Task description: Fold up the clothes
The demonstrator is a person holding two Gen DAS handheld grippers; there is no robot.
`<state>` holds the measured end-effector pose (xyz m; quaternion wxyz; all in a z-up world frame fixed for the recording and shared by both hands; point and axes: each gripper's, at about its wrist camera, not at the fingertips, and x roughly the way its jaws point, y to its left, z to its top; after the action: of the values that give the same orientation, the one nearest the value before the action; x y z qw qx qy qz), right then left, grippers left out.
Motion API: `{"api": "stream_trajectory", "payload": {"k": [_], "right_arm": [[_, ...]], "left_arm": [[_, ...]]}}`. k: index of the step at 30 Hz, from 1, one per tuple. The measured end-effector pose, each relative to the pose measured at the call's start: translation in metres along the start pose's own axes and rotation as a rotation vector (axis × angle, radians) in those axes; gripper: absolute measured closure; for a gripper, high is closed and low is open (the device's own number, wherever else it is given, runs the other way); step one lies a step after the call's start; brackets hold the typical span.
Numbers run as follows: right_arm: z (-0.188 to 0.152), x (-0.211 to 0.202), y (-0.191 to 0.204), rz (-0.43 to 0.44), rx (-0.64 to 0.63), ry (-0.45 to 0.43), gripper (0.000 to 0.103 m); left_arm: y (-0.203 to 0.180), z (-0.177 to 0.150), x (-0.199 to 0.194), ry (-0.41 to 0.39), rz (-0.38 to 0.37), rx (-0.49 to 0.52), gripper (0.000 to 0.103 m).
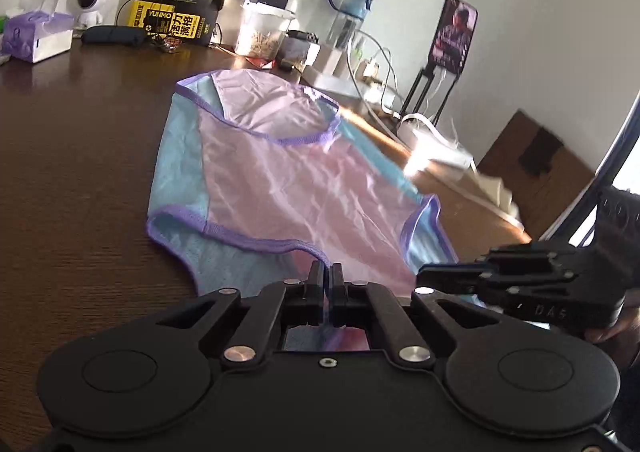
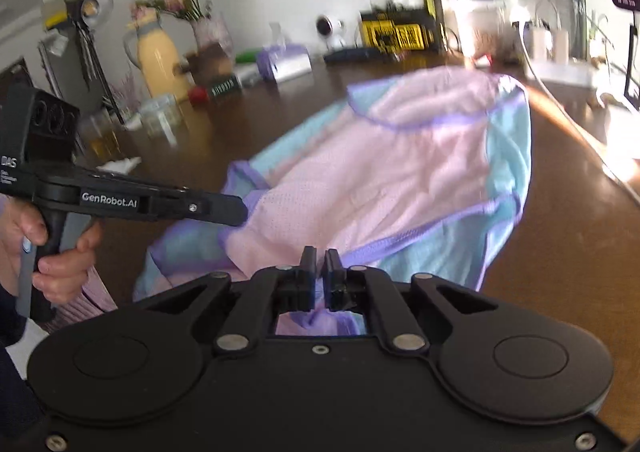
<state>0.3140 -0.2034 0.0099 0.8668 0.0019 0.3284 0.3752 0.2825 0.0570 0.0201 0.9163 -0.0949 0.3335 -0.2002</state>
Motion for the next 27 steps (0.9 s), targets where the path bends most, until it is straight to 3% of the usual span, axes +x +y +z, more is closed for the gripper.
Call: {"api": "stream_trajectory", "payload": {"k": [2, 4, 6, 9, 12, 16, 17, 18, 20, 22, 23, 24, 25, 27], "right_arm": [[0.004, -0.013, -0.004, -0.03, -0.005, -0.048, 0.078], [0.016, -0.021, -0.011, -0.107, -0.031, -0.093, 0.069], [0.033, -0.017, -0.018, -0.175, -0.086, -0.109, 0.068], [0.066, 0.021, -0.032, -0.201, -0.201, -0.103, 0.068], [0.09, 0.069, -0.048, -0.266, -0.279, -0.039, 0.068], [0.105, 0.105, -0.065, -0.292, -0.208, 0.0, 0.067], [0.106, 0.108, -0.065, -0.283, -0.202, 0.0, 0.062], [0.105, 0.111, -0.063, -0.269, -0.208, -0.002, 0.05], [0.101, 0.116, -0.059, -0.263, -0.231, -0.015, 0.045], [0.099, 0.125, -0.057, -0.268, -0.241, -0.006, 0.052], [0.099, 0.131, -0.058, -0.264, -0.235, 0.011, 0.072], [0.099, 0.134, -0.06, -0.259, -0.22, 0.023, 0.086], [0.099, 0.135, -0.062, -0.255, -0.205, 0.027, 0.093], [0.097, 0.13, -0.066, -0.265, -0.186, 0.016, 0.096]], "left_arm": [[0.01, 0.01, -0.014, -0.049, -0.008, 0.024, 0.098], [0.024, 0.028, -0.021, -0.092, 0.062, 0.036, 0.095], [0.037, 0.051, -0.013, -0.119, 0.16, 0.059, 0.082], [0.05, 0.094, 0.019, -0.13, 0.265, 0.139, 0.071], [0.064, 0.145, 0.077, -0.086, 0.32, 0.174, 0.064], [0.09, 0.183, 0.151, 0.0, 0.421, 0.216, 0.058], [0.096, 0.188, 0.164, 0.023, 0.444, 0.203, 0.058], [0.101, 0.19, 0.173, 0.041, 0.452, 0.192, 0.058], [0.11, 0.196, 0.19, 0.065, 0.422, 0.182, 0.058], [0.113, 0.194, 0.196, 0.074, 0.403, 0.194, 0.058], [0.111, 0.194, 0.202, 0.085, 0.413, 0.209, 0.058], [0.11, 0.193, 0.207, 0.096, 0.423, 0.223, 0.058], [0.11, 0.192, 0.209, 0.103, 0.43, 0.229, 0.058], [0.108, 0.19, 0.214, 0.108, 0.444, 0.244, 0.058]]}}
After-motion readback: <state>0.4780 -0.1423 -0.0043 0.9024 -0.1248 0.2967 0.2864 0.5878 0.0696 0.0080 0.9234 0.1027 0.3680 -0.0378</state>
